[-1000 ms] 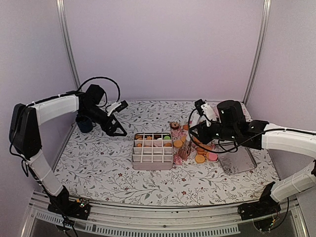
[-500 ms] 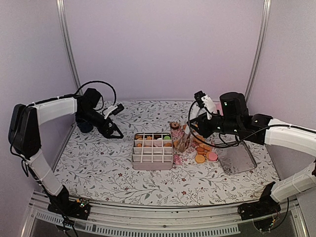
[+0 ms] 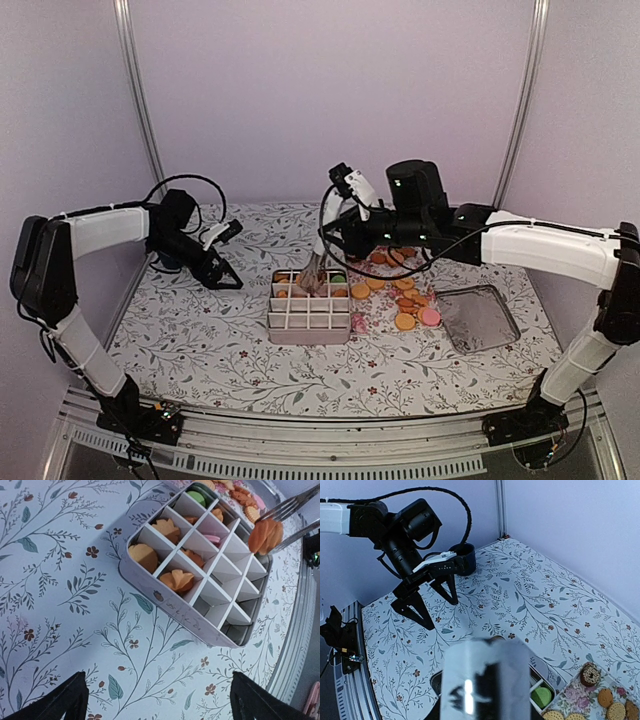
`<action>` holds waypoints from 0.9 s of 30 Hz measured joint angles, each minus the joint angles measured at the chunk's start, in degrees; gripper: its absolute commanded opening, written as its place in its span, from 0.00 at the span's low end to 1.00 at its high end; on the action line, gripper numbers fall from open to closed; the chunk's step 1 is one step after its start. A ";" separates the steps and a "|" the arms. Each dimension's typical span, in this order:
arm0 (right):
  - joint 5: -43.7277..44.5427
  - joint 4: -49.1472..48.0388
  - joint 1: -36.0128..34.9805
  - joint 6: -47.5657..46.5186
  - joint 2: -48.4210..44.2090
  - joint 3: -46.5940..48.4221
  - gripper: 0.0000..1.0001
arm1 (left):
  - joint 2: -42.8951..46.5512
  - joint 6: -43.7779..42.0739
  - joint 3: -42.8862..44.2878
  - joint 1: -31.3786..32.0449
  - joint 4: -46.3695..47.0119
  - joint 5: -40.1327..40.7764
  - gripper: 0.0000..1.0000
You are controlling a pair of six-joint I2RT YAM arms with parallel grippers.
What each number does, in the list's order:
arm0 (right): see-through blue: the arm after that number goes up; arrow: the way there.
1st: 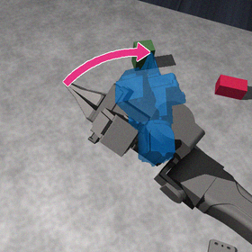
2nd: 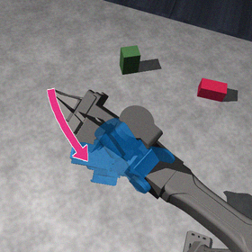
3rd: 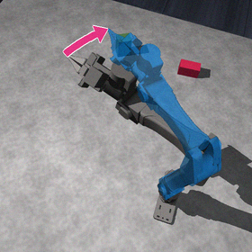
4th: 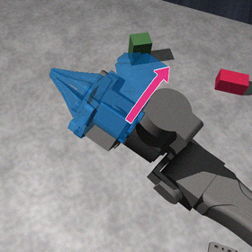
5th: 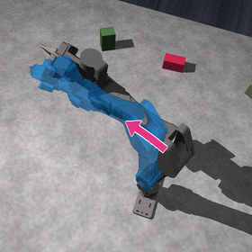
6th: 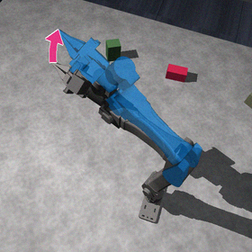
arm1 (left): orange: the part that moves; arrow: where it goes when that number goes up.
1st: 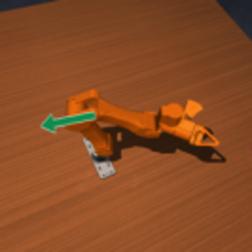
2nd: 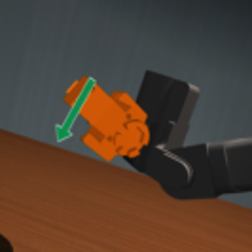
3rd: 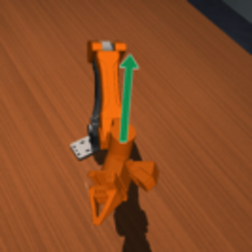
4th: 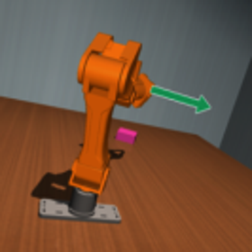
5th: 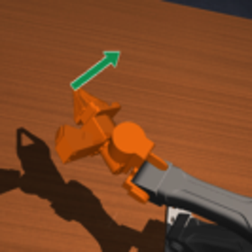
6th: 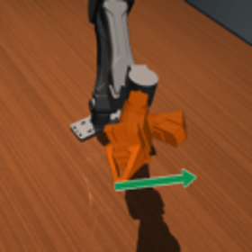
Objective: Pack the cookies
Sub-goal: Place the fake cookies in the empty pocket of the box.
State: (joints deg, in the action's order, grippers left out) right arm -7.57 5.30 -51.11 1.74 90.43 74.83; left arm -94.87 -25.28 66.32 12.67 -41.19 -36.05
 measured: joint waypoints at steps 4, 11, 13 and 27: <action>-1.05 -0.31 -2.27 -0.48 7.08 5.44 0.01 | 0.72 -0.02 -1.01 -0.20 0.20 -0.35 0.99; -2.80 -0.66 -3.32 -0.68 12.50 9.46 0.05 | 0.81 -0.02 -1.51 -0.35 0.31 -0.59 0.99; -2.99 -0.61 -3.32 -0.74 12.98 9.90 0.09 | 0.90 -0.02 -1.51 -0.37 0.37 -0.57 0.99; -3.28 -0.66 -3.32 -0.74 14.38 10.10 0.28 | 1.18 -0.02 -1.51 -0.37 0.61 -0.76 0.99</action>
State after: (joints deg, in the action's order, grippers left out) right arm -10.85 4.64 -54.43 0.99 104.81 84.93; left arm -93.69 -25.30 64.82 12.29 -40.58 -36.82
